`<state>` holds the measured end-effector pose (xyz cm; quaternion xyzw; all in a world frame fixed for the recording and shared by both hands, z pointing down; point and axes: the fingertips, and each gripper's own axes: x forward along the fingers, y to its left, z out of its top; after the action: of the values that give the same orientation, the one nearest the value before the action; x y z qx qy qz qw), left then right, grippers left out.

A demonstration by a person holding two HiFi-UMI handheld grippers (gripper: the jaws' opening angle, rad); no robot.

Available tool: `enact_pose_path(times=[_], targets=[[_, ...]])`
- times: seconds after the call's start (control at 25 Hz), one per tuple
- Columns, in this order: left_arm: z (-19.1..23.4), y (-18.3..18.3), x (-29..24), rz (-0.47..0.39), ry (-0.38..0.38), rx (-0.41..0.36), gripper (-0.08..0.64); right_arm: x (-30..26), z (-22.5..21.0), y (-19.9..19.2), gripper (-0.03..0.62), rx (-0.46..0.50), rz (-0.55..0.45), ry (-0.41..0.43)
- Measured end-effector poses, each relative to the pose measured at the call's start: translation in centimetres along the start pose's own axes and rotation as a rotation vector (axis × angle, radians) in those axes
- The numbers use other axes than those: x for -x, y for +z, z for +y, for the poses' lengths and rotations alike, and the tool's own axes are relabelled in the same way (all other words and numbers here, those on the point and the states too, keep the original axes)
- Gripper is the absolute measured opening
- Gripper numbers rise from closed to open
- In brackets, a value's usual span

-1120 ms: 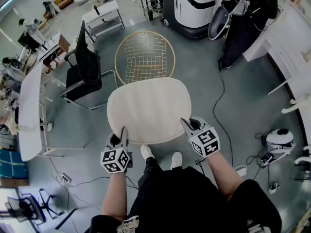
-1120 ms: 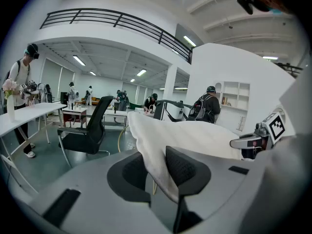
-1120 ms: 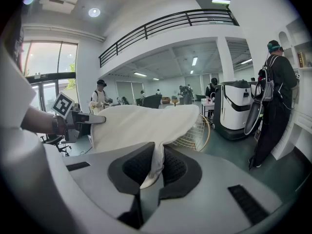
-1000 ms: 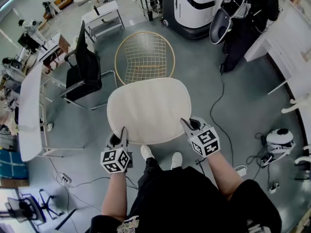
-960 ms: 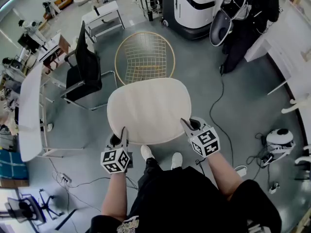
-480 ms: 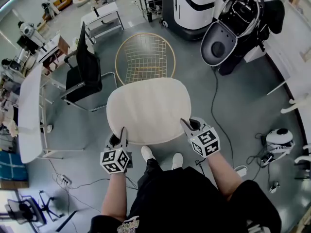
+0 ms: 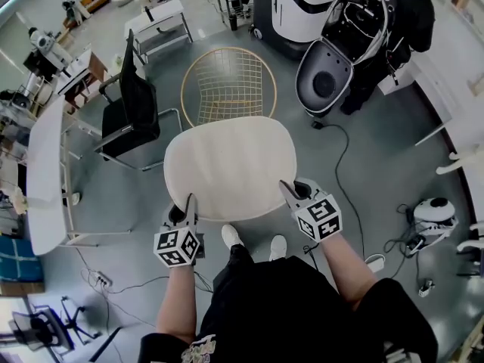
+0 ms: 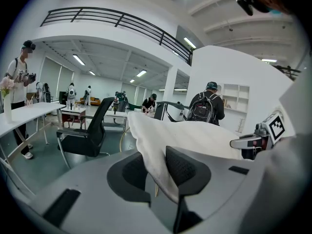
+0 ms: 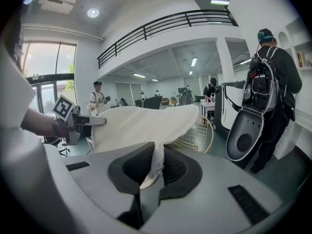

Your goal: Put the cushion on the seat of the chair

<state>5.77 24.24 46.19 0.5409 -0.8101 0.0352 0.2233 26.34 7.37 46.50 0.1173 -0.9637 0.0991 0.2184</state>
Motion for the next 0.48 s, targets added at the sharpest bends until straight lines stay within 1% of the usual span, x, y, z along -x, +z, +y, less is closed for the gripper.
enact_pose_path(times=[0.48], targets=[[4.3, 1.3, -1.0, 0.004, -0.018, 0.008, 0.109, -3.6, 1.8, 1.8, 0.043, -0.009, 0.013, -0.017]])
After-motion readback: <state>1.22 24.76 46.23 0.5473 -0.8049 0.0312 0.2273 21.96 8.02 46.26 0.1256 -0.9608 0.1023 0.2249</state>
